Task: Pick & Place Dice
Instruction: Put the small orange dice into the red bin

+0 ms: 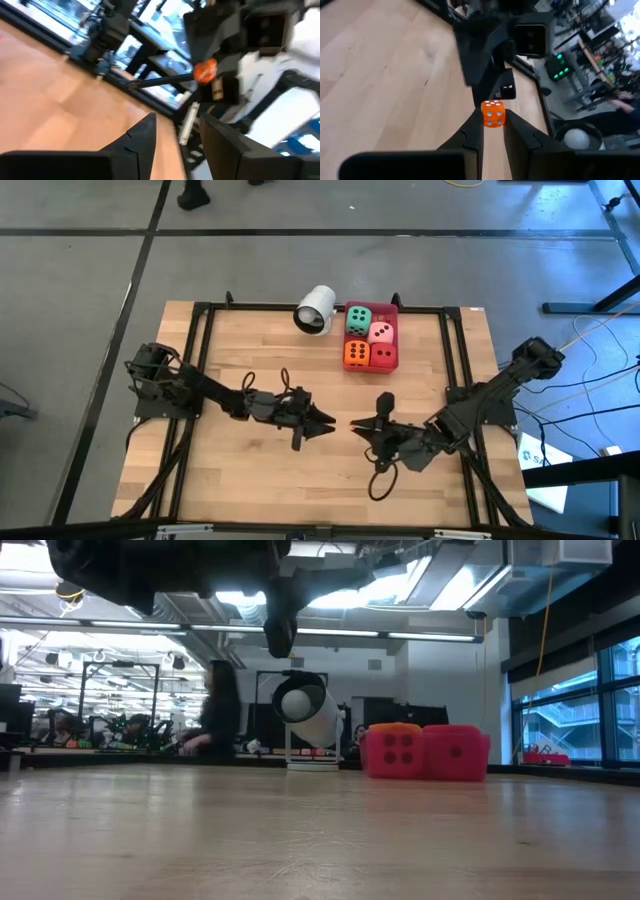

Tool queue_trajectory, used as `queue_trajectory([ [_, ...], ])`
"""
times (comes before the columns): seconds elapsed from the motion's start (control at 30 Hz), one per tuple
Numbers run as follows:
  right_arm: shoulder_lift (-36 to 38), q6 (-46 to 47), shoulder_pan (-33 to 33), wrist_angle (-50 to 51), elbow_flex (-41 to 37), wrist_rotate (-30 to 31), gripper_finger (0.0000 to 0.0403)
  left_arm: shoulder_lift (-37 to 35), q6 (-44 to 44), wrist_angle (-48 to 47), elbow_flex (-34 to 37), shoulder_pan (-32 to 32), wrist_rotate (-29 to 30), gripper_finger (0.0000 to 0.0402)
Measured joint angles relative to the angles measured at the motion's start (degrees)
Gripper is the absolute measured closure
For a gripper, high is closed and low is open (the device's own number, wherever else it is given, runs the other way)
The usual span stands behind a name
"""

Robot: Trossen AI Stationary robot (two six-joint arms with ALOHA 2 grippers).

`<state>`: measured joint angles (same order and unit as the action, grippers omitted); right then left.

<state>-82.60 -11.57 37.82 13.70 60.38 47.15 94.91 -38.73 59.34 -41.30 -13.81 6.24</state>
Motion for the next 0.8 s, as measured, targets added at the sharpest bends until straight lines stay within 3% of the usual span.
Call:
queue_trajectory([
  [0.3,-4.39,-6.7,-3.27,-9.5,-0.04,-0.03,0.0351,0.0,-4.51,6.67,0.0,1.67,-8.37,0.0258],
  [0.8,-5.21,-8.8,-5.93,-14.58,-0.04,-3.68,0.0351,0.0,-2.64,6.5,0.0,2.7,-8.37,0.0258],
])
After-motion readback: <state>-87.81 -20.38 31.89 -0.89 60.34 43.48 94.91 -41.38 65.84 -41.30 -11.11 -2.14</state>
